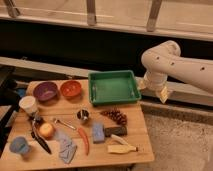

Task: Wipe tray with sponge

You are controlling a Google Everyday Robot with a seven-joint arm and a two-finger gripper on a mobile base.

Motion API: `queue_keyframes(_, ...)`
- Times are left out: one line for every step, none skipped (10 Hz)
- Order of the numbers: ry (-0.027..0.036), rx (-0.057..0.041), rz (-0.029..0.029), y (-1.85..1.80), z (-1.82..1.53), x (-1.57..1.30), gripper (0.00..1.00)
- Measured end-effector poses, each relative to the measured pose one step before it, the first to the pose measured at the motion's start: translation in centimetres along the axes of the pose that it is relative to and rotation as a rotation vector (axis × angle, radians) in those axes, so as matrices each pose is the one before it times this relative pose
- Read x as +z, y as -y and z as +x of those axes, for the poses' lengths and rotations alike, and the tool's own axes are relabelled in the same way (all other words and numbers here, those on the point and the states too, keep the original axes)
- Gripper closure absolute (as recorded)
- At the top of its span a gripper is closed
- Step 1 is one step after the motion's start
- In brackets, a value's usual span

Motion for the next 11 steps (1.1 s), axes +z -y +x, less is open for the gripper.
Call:
queue_keyframes(0.00003,0.00003,0.00005,0.002,-0.003,0.002,0.2)
queue_keyframes(0.00004,-0.00005,-0.00007,-0.003,0.0,-0.003,0.2)
queue_keyframes(-0.00001,0.00007,0.00003,0.002,0.0,0.0,0.2)
queue_keyframes(-0.00001,-0.00002,0.00002,0.001,0.001,0.001,0.2)
queue_keyframes(0.00006,-0.00024,0.00008,-0.003,0.007,-0.002,0.2)
queue_keyframes(0.00109,-0.00203,-0.00119,-0.052,0.014,-0.102,0.2)
queue_keyframes(-0.00125,-0.01897,-0.00405,-0.117,0.27,-0.241,0.2)
queue_keyframes(-0.00731,-0.0207,-0.00639,-0.295,0.89,-0.224,0.2)
queue_keyframes(-0.00761,-0.03165,-0.01175,-0.603,1.258,-0.223,0.2)
queue_keyframes(-0.02173,-0.04321,-0.01852,-1.016,2.168,-0.06,0.2)
queue_keyframes(-0.01718,-0.03022,-0.01083,-0.732,1.457,0.179,0.2)
